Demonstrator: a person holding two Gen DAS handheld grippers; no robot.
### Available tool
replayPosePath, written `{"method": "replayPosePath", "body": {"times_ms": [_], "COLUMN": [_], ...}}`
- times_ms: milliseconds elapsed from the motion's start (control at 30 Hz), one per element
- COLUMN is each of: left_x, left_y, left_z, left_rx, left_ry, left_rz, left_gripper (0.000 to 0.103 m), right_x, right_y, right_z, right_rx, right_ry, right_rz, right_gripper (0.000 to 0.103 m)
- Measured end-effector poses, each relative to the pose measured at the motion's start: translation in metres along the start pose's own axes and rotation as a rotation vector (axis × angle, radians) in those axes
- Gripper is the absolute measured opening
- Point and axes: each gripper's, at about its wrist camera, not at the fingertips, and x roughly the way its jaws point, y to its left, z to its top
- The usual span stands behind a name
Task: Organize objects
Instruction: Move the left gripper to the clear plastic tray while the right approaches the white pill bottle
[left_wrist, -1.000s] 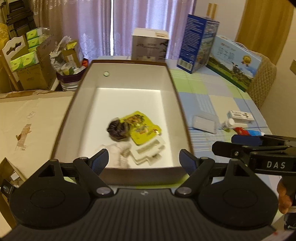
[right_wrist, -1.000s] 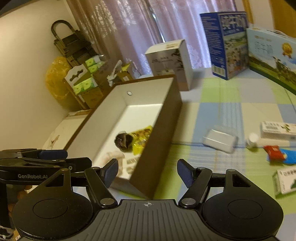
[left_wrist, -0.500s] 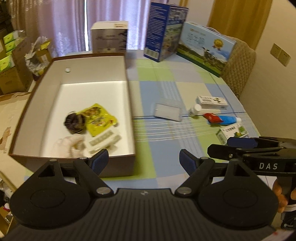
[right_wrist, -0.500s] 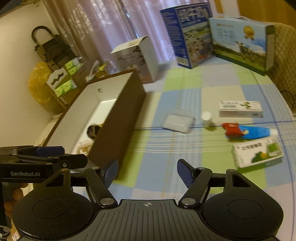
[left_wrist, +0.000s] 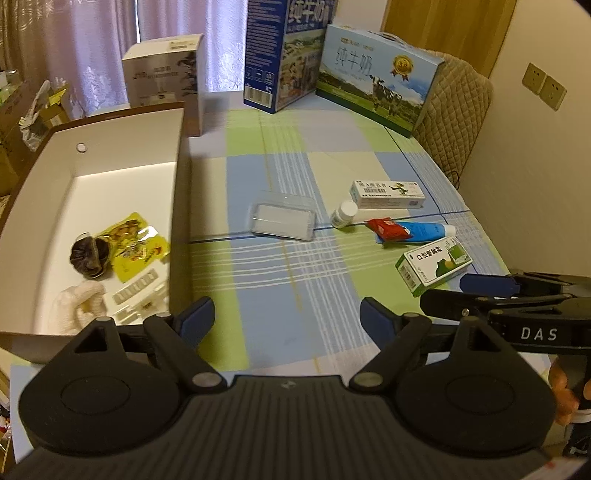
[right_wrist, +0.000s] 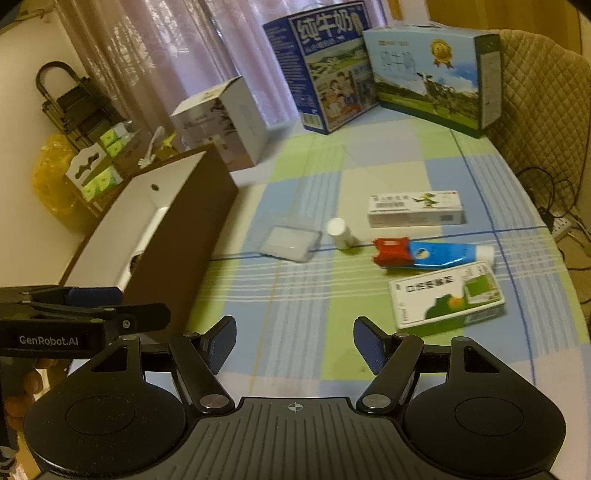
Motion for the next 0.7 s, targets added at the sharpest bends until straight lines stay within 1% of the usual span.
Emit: {"method": "replayPosePath", "body": {"times_ms": [200, 400, 633, 700], "left_x": [0.022, 0.048, 0.079, 0.091], "left_y": [-0.015, -0.024, -0.029, -0.03], "left_z": [0.01, 0.019, 0.034, 0.039], "left_rx": [0.01, 0.028, 0.061, 0.075], "left_ry": [0.018, 0.032, 0.048, 0.072], "left_rz": [0.01, 0.026, 0.051, 0.065], "left_gripper": [0.083, 0.083, 0.083, 0.083], "right_x": [0.008, 0.02, 0.042, 0.05], "right_y": [-0.021, -0.035, -0.037, -0.037], "right_z": [0.005, 0.013, 0.027, 0.033], "right_rx": [0.002, -0.02, -0.104, -0.131], "right_ry": [0.025, 0.032, -0.016, -0.036], "right_rz": [-0.045, -0.062, -0.081, -0.084], "right_gripper": [0.068, 0.068, 0.067, 0.067]}}
